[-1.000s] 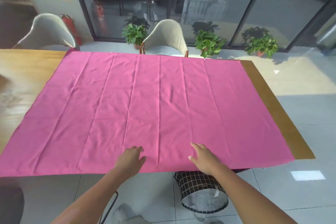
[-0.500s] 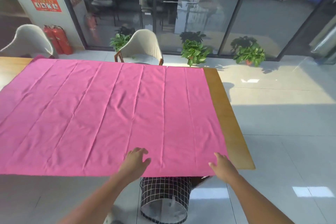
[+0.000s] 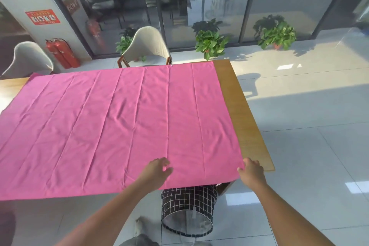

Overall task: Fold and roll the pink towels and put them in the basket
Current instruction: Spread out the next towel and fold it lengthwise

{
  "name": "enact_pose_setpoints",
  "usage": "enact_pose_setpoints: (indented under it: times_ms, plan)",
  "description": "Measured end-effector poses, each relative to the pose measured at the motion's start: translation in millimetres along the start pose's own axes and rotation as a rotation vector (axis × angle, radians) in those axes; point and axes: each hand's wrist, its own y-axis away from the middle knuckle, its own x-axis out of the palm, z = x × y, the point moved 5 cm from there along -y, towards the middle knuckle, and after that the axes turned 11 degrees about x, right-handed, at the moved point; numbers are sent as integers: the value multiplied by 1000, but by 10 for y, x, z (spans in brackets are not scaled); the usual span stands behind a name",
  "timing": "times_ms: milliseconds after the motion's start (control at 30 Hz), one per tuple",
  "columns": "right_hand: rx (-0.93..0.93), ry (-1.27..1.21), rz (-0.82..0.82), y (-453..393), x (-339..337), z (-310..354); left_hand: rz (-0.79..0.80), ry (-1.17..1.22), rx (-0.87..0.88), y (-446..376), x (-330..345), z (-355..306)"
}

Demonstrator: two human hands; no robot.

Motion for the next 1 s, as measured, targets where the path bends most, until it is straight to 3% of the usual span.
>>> enact_pose_setpoints:
  times_ms: [267, 433, 600, 900, 1000]
  plan:
    - [142, -139, -52, -87, 71, -40, 58, -10, 5, -57, 51, -75]
    - [147, -249, 31, -139, 143, 0, 79, -24, 0, -87, 34, -67]
    - [-19, -496, 37, 106, -22, 455, 91, 43, -9, -202, -24, -216]
    - [-438, -516, 310, 835, 146, 1465, -33, 503, -179, -597, -151, -567]
    - [-548, -526, 363, 988, 239, 1607, -100, 516, -234, -651, -266, -583]
